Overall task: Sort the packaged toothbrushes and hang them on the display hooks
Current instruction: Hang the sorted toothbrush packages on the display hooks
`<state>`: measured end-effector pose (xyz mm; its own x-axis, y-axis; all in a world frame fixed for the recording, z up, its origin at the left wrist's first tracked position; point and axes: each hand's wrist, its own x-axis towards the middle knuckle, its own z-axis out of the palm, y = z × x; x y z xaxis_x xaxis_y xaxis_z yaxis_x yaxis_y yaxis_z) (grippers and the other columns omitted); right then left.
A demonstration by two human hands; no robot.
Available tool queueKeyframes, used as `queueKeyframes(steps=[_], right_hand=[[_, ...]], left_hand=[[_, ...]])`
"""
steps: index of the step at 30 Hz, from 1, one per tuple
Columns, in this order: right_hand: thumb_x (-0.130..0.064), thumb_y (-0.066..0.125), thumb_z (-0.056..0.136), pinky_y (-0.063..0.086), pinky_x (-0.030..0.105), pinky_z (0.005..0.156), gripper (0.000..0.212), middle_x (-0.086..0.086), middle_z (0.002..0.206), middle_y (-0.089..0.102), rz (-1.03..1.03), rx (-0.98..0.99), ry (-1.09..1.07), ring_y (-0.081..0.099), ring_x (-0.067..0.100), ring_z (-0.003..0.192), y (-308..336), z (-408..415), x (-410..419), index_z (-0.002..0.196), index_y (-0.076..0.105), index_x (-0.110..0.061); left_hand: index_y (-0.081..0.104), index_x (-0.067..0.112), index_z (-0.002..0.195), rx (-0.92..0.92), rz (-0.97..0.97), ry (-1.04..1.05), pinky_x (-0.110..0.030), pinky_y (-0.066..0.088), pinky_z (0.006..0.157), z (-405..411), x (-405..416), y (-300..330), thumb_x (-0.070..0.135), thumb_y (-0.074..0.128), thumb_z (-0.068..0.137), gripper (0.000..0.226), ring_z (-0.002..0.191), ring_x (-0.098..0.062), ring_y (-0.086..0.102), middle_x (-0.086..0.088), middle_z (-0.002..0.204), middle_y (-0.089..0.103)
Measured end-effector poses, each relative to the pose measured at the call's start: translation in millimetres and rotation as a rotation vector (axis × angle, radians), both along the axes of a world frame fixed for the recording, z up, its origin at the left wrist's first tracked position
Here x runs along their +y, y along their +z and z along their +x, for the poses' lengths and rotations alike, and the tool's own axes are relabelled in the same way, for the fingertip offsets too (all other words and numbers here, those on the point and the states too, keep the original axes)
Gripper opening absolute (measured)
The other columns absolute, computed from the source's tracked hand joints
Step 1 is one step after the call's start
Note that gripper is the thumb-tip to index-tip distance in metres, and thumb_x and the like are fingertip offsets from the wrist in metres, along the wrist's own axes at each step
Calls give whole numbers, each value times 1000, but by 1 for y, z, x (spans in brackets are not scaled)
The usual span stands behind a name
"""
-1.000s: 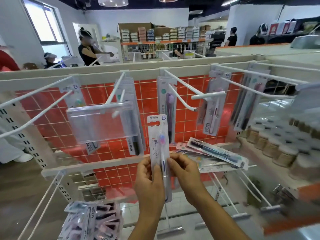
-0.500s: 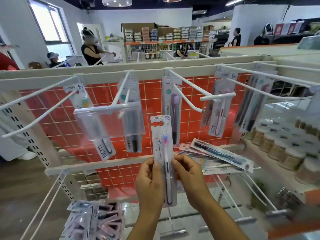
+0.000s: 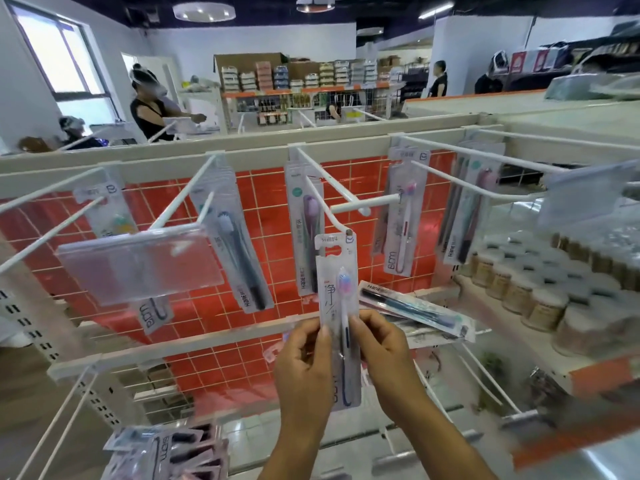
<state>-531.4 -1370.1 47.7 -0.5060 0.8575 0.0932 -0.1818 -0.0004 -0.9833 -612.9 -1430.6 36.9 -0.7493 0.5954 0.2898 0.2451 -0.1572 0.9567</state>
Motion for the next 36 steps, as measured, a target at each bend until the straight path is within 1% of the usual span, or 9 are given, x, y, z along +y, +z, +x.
queueKeyframes(steps=[4, 8, 12, 17, 20, 23, 27, 31, 36], right_hand=[[-19, 51, 95, 56, 23, 69, 17, -1, 87, 73, 6, 6, 3, 69, 13, 81, 3, 8, 4, 95, 68, -15], [-19, 52, 95, 55, 22, 66, 17, 0, 82, 71, 25, -7, 32, 67, 11, 75, 2, 7, 2, 94, 68, -13], [-19, 54, 93, 58, 29, 73, 16, 3, 85, 71, 34, -18, 59, 67, 15, 79, -1, -5, -7, 94, 69, -14], [-17, 55, 92, 57, 32, 79, 14, 3, 89, 72, 16, -8, 133, 68, 19, 86, -4, -26, -26, 97, 68, -11], [-12, 57, 92, 56, 26, 77, 13, -2, 90, 72, 25, -20, 149, 68, 14, 87, -4, -38, -39, 97, 68, -15], [-12, 57, 92, 55, 20, 74, 14, -7, 92, 72, 18, -48, 199, 68, 8, 88, -4, -50, -52, 101, 66, -18], [-10, 58, 91, 55, 25, 78, 14, -5, 90, 72, 25, -71, 234, 68, 11, 88, -7, -58, -68, 97, 67, -18], [-12, 56, 91, 56, 26, 80, 17, -7, 92, 72, 16, -79, 245, 68, 10, 90, -12, -60, -85, 100, 68, -20], [-16, 55, 93, 57, 33, 82, 16, -3, 91, 72, 21, -115, 190, 69, 15, 89, -21, -56, -101, 95, 70, -21]], left_hand=[[66, 37, 88, -31, -7, -7, -26, 55, 73, 8, 5, 0, 19, 58, 93, 21, 82, -7, 66, 18, 87, 70], [66, 34, 92, -51, 13, 10, -22, 54, 70, 9, 2, 1, 22, 57, 93, 15, 81, -7, 66, 16, 86, 69], [67, 29, 93, -71, 22, 40, -16, 51, 63, 2, -10, 1, 22, 58, 92, 11, 76, -5, 66, 14, 84, 70], [66, 29, 91, -101, 26, 101, -23, 54, 61, -15, -31, -1, 28, 59, 91, 8, 67, -6, 62, 10, 81, 70], [65, 29, 87, -105, 20, 140, -27, 52, 59, -25, -45, -2, 37, 56, 89, 12, 60, -4, 57, 8, 75, 67], [64, 23, 86, -88, 14, 211, -30, 48, 58, -38, -56, -4, 31, 54, 94, 15, 56, -4, 52, 9, 69, 63], [62, 23, 87, -105, 18, 249, -29, 50, 61, -49, -71, -3, 27, 54, 95, 12, 60, -4, 56, 12, 72, 64], [63, 26, 90, -110, 16, 242, -34, 56, 66, -53, -86, -9, 31, 56, 93, 10, 70, -10, 63, 9, 81, 67], [64, 22, 90, -166, 34, 180, -24, 54, 61, -49, -105, -15, 26, 56, 93, 9, 69, -10, 65, 7, 79, 69]])
